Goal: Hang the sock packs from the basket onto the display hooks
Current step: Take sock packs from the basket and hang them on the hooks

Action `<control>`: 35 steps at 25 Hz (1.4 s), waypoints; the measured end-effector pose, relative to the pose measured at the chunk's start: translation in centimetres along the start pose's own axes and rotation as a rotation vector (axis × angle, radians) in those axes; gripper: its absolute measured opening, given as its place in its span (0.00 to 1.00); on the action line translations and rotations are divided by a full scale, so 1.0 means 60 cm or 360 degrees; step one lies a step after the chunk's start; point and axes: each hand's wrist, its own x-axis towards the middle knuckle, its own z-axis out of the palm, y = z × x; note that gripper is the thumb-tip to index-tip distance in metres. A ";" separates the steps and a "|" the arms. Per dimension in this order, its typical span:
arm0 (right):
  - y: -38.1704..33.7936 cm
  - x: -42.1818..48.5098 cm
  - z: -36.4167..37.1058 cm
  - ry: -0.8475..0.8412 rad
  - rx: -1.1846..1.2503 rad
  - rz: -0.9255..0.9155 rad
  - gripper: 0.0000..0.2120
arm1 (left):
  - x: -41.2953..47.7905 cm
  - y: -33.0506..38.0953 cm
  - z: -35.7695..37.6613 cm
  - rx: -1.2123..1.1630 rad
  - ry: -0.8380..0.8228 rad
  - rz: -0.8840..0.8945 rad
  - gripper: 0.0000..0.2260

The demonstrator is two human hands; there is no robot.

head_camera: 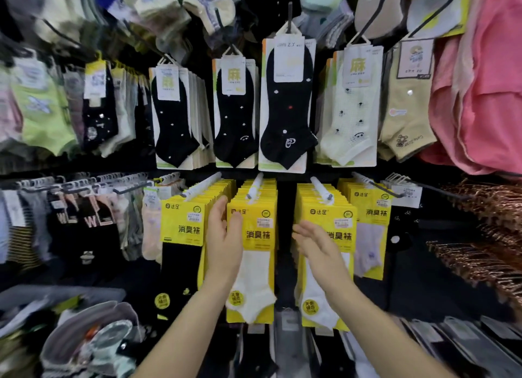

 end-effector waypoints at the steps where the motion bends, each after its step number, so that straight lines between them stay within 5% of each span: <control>1: -0.004 0.012 0.022 -0.0070 -0.0042 0.0056 0.21 | 0.016 -0.005 -0.005 0.0028 -0.0052 -0.0115 0.20; 4: -0.018 0.044 0.077 -0.0120 -0.0169 0.0113 0.29 | 0.050 -0.016 0.001 -0.0102 -0.0229 -0.0515 0.19; 8: -0.014 0.068 0.101 -0.0103 -0.0144 0.0039 0.20 | 0.071 -0.032 -0.007 -0.0393 -0.0276 -0.0685 0.21; 15: -0.007 0.152 0.086 0.0136 0.0355 0.0589 0.24 | 0.130 -0.069 0.000 -0.0586 -0.0211 -0.1148 0.17; 19: -0.007 0.204 0.094 0.0229 0.0476 0.0675 0.18 | 0.181 -0.068 0.021 -0.0776 -0.0248 -0.1137 0.19; 24: 0.007 0.258 0.103 0.0226 0.0881 0.0629 0.25 | 0.216 -0.073 0.040 -0.0732 -0.0354 -0.1081 0.18; 31: -0.003 0.245 0.099 0.0242 0.0650 0.0536 0.24 | 0.210 -0.084 0.039 -0.0713 -0.0301 -0.1048 0.15; 35: 0.017 0.182 0.095 0.0201 0.0640 0.0600 0.13 | 0.152 -0.099 0.004 -0.0555 -0.0321 -0.1102 0.23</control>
